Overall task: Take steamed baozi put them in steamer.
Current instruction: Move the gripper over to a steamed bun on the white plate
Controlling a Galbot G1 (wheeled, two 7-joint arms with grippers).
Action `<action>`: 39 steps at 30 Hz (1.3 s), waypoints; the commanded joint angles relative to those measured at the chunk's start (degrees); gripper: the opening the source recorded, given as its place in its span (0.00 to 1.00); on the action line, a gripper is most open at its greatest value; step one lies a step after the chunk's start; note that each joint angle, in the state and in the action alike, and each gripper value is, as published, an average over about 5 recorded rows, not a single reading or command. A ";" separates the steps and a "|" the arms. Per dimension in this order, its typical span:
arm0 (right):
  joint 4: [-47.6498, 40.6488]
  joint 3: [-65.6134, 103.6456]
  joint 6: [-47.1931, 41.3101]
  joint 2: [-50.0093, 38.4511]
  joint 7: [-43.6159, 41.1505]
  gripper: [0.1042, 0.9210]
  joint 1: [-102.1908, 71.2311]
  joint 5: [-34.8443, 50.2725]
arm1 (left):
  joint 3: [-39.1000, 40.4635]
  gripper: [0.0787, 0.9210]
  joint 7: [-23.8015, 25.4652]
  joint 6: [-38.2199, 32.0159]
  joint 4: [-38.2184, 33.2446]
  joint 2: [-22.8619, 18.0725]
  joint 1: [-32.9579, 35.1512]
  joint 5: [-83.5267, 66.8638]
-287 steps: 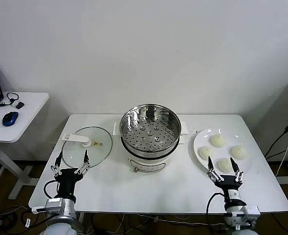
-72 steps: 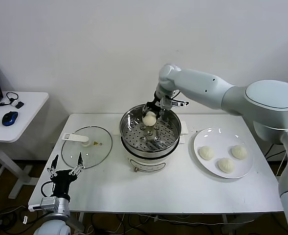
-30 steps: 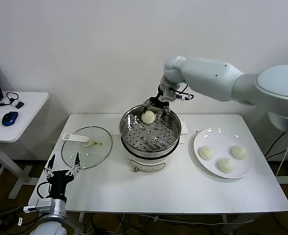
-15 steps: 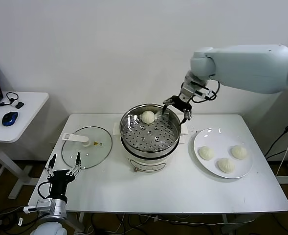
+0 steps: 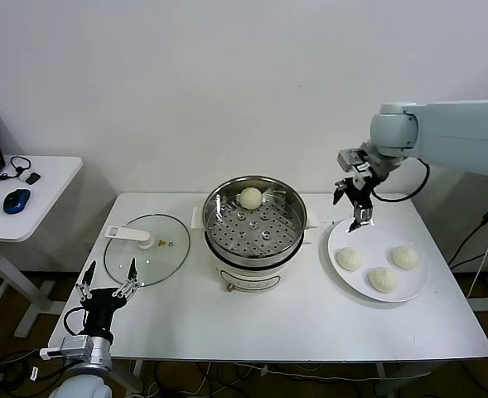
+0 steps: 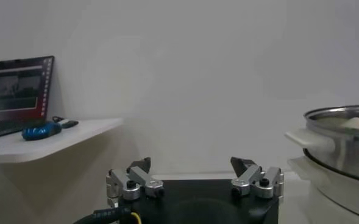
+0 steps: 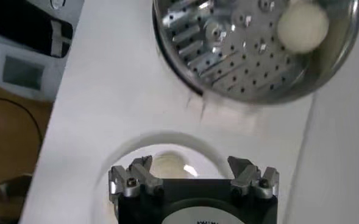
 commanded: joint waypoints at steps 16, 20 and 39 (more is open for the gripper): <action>-15.01 10.71 -6.05 -1.68 -1.01 0.88 -22.13 -8.93 | -0.81 0.88 0.17 0.24 1.57 1.20 -1.03 -1.16; -17.37 13.50 -5.87 -1.45 -0.97 0.88 -26.20 -10.17 | -1.02 0.88 0.18 0.34 2.23 1.45 -1.35 -1.01; -27.19 24.19 -3.82 1.04 -1.02 0.88 -35.53 -13.87 | -1.20 0.88 0.26 0.46 2.22 1.56 -0.69 -0.59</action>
